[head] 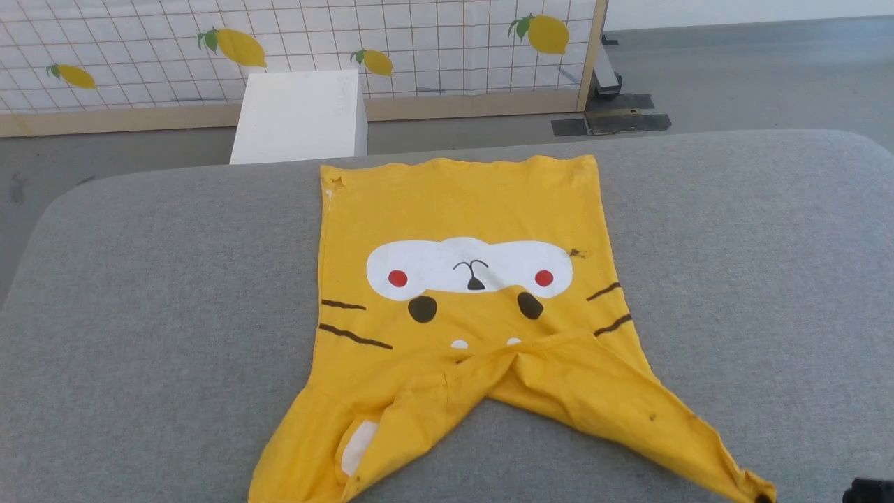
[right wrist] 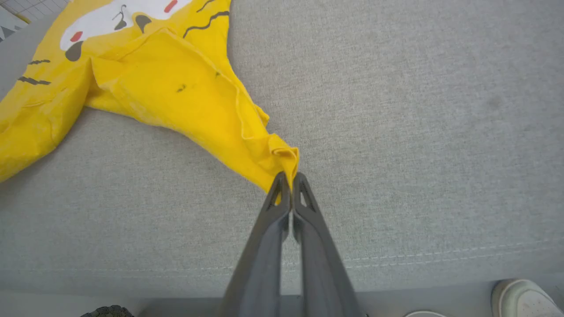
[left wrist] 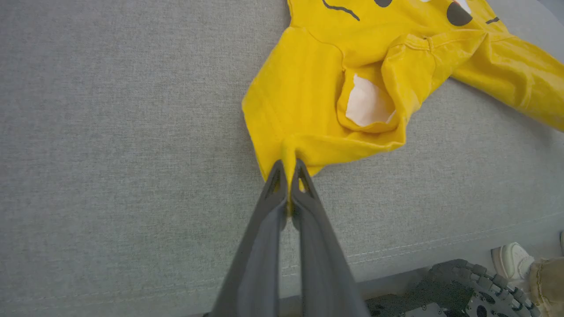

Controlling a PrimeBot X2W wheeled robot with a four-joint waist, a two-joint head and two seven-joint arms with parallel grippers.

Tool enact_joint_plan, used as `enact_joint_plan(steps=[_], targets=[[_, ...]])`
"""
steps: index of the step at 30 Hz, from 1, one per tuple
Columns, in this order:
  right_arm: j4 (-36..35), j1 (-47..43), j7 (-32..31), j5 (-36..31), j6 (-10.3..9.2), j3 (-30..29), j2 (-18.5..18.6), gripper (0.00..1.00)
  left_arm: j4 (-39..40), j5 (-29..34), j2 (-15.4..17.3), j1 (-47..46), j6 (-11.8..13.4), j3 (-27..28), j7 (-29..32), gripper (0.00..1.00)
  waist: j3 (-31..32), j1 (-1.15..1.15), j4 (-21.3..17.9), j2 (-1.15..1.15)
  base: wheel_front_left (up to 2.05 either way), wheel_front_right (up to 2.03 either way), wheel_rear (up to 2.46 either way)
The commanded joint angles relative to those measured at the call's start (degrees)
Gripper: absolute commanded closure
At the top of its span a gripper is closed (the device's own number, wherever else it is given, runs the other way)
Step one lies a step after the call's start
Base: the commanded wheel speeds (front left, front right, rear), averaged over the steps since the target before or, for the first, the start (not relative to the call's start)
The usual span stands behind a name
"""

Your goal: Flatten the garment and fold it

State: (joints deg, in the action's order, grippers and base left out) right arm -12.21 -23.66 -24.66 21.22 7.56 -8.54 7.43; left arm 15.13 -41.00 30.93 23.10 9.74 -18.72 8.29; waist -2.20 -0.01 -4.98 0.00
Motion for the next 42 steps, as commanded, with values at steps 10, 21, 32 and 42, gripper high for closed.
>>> enact_joint_plan(steps=[10, 21, 32, 42], targets=[[4.9, -0.9, 2.3, -2.5, -0.08, 0.8, -1.3, 1.00, 3.3, 1.2, 1.3, -0.2, 1.3, 1.1, -0.7, 1.00, 0.9, 0.01, 0.1, 0.00, 0.00, 0.00, 0.00], [22.1, 8.6, 11.7, -5.2, -0.08, 3.5, -1.1, 0.20, 5.0, 3.7, 0.5, -4.4, 0.7, -1.1, -1.0, 1.00, 1.5, 0.01, 0.1, 0.00, 0.00, 0.00, 0.00], [14.5, 15.5, 12.4, -1.4, -0.08, -1.4, 1.4, 0.00, 6.6, 6.1, -0.1, -8.0, 0.6, -2.2, -2.1, 1.00, -3.6, 0.01, 2.6, 0.00, 0.00, 0.00, 0.00], [0.1, 40.1, -3.8, -2.5, -0.08, -7.7, 7.2, 0.00, 12.0, 9.2, 0.8, -11.3, 1.4, -1.6, -2.8, 1.00, -13.8, 0.01, 5.7, 0.00, 0.00, 0.00, 0.00]])
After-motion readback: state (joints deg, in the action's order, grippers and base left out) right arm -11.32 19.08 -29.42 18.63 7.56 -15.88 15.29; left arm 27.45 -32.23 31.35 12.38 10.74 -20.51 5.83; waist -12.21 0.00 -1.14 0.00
